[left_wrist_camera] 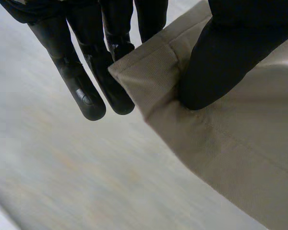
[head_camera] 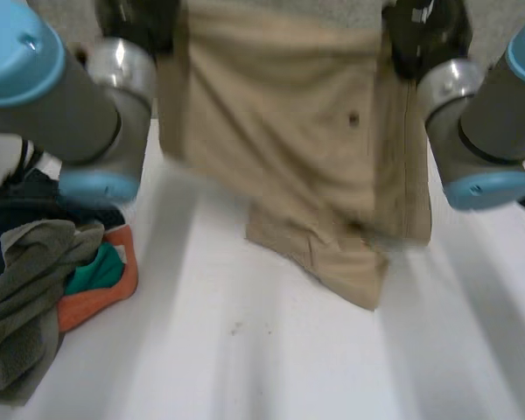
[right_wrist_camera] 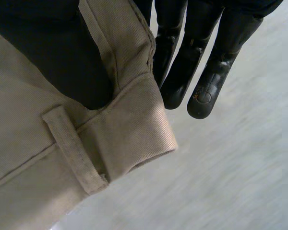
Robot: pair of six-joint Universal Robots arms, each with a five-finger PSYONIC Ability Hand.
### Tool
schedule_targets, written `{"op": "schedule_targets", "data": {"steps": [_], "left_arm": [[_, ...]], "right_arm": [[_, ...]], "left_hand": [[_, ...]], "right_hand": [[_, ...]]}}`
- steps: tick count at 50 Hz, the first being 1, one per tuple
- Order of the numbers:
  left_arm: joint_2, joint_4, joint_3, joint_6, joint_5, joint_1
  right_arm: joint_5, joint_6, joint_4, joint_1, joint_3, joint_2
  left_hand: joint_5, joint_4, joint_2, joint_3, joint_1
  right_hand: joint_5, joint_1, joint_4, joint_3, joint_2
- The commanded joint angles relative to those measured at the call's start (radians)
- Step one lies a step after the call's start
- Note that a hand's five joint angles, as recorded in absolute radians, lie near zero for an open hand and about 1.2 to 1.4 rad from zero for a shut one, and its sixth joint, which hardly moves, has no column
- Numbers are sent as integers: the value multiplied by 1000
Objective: Fold the laundry.
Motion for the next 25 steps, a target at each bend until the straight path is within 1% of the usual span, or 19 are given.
{"op": "schedule_targets", "data": {"steps": [1, 3, 6, 13, 19, 25], "left_arm": [[8, 274, 147, 15, -80, -3], [14, 262, 133, 15, -85, -10], [19, 222, 47, 14, -88, -16], [57, 213, -245, 0, -109, -19], [49, 203, -483, -38, -109, -24], [26, 183, -611, -40, -108, -29]], "right_arm": [[-90, 45, -429, 1, -56, 7], [-92, 90, -426, -3, -80, 13], [-92, 125, -405, -3, -82, 28], [-96, 147, -218, -9, -35, 85], [-124, 140, -121, -11, 134, 137], [-135, 107, -35, -11, 234, 185]], "left_hand": [[258, 195, 199, 205, 229], [258, 195, 199, 205, 229], [258, 195, 199, 205, 229], [258, 195, 199, 205, 229], [258, 195, 199, 205, 229], [258, 195, 199, 205, 229]], "right_hand": [[235, 341, 207, 211, 217], [235, 341, 207, 211, 217], [235, 341, 207, 211, 217], [235, 341, 207, 211, 217], [235, 341, 207, 211, 217], [235, 341, 207, 211, 217]]}}
